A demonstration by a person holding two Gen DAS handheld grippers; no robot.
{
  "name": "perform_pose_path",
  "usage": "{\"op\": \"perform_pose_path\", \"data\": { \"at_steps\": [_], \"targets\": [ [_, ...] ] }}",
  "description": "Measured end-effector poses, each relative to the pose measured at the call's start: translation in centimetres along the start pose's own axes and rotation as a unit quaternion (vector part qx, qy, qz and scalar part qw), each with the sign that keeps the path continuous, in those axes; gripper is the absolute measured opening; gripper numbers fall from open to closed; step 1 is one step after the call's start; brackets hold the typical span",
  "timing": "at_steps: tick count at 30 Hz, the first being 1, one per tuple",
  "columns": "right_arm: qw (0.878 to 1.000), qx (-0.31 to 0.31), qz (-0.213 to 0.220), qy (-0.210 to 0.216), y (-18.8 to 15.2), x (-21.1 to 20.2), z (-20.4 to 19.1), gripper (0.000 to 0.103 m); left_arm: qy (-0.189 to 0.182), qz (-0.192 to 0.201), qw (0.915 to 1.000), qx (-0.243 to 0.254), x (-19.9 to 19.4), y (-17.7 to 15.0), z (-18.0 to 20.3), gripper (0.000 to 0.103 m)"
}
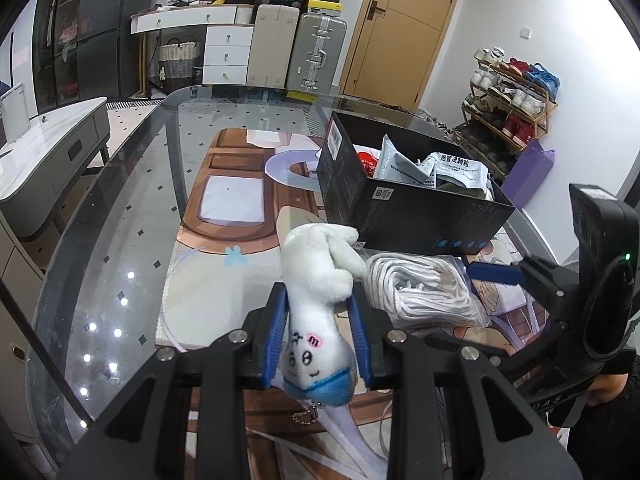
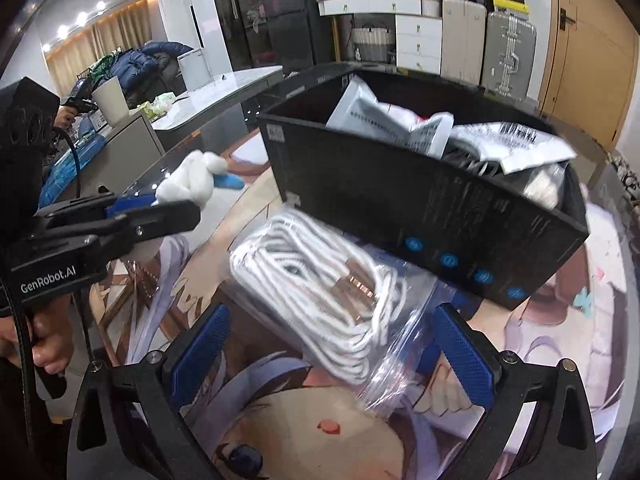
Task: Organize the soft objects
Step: 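Grasp the bagged white cable bundle with the right tool while the left tool holds the plush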
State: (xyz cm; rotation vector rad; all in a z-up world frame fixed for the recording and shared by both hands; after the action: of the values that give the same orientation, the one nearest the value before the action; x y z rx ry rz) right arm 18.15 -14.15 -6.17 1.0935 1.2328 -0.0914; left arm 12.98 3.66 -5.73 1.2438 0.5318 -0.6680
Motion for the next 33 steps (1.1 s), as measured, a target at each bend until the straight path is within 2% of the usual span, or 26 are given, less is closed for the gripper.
{"op": "perform_pose_path", "data": {
  "at_steps": [14,19,24,31,32,33],
  "targets": [
    [0.998,-0.050,-0.006,0.038,2.5,2.5,-2.5,0.102,0.012,0.002,0.9999,-0.007,0.0,0.0,-0.8,0.029],
    [0.998,-0.055,-0.020,0.037,2.0,3.2,-2.5,0.102,0.010,0.003,0.9999,-0.007,-0.1,0.0,-0.6,0.029],
    [0.997,-0.042,-0.038,0.047,0.2,2.1,-2.3,0.102,0.005,0.005,1.0000,-0.002,-0.3,-0.1,-0.3,0.029],
    [0.999,-0.023,-0.018,0.040,-0.2,1.5,-1.4,0.102,0.004,0.009,1.0000,0.001,-0.7,-0.1,0.1,0.029],
    [0.999,-0.022,-0.019,0.041,-0.1,1.6,-1.5,0.101,0.003,0.009,1.0000,0.001,-0.8,0.0,0.2,0.029],
    [0.999,-0.022,-0.017,0.038,-0.1,1.7,-1.4,0.095,0.003,0.010,0.9999,0.002,-0.9,0.0,0.2,0.029]
  ]
}}
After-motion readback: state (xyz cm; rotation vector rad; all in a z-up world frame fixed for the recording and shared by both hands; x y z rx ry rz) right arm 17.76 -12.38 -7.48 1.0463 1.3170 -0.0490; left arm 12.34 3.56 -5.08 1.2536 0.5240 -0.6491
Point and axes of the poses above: each gripper's, at about its wrist camera, not at the fingertips, and x roughly the way its jaws point, z to its right, y to its top, the point moved 9 cm from there along x, roughly the way its jaws point, and after that the axes turned 1 degree about -x, right-handed, at the moved point
